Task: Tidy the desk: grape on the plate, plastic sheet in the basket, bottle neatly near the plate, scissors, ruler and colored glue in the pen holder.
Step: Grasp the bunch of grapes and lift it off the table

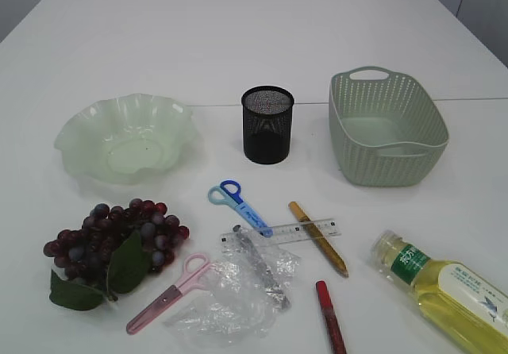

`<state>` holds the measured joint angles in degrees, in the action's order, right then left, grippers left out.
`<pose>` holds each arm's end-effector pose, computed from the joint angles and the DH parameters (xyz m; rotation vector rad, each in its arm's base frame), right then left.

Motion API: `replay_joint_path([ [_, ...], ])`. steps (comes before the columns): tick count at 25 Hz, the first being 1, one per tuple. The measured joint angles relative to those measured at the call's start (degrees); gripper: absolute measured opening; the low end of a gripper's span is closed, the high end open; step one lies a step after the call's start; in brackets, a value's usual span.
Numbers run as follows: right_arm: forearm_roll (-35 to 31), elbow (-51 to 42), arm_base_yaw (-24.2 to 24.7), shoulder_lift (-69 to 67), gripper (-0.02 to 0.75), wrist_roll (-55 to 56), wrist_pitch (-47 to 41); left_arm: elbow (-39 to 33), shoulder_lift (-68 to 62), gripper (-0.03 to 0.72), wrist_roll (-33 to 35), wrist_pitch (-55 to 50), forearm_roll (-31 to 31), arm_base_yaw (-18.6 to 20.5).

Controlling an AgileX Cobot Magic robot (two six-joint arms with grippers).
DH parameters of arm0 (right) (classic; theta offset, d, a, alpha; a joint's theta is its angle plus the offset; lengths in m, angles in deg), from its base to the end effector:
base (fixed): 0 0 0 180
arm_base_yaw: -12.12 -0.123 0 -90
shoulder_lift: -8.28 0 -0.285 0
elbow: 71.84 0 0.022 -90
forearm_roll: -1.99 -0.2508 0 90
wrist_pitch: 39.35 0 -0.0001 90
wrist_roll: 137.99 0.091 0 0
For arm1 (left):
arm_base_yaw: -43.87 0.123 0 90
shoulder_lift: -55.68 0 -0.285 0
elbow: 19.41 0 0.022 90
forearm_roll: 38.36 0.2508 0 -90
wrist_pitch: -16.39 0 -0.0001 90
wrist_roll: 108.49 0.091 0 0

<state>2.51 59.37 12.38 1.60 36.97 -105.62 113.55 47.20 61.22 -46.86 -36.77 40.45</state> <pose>-0.0116 -0.0007 0.2685 -0.0876 2.1236 -0.0657 -0.0077 0.0027 0.2813 -0.1266 2.0707 -0.1134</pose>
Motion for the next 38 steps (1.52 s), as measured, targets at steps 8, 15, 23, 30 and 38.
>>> replay_joint_path([
  [8, 0.0, 0.0, 0.0, 0.0, 0.554, 0.0, 0.0, 0.0, 0.0, 0.485, 0.0, 0.0, 0.0, 0.0],
  [15, 0.0, 0.0, 0.0, 0.0, 0.553, 0.0, 0.0, 0.0, 0.0, 0.484, 0.0, 0.0, 0.0, 0.0],
  [23, 0.0, 0.0, 0.0, 0.0, 0.553, 0.0, 0.0, 0.0, 0.0, 0.459, 0.0, 0.0, 0.0, 0.0],
  [30, -0.5, 0.0, 0.0, 0.0, 0.552, 0.0, 0.0, 0.0, 0.0, 0.456, 0.0, 0.0, -0.2, 0.0],
  [38, -0.5, 0.0, -0.1, 0.0, 0.552, 0.6, 0.0, 0.0, 0.0, 0.454, 0.0, 0.0, -0.3, 0.0],
])
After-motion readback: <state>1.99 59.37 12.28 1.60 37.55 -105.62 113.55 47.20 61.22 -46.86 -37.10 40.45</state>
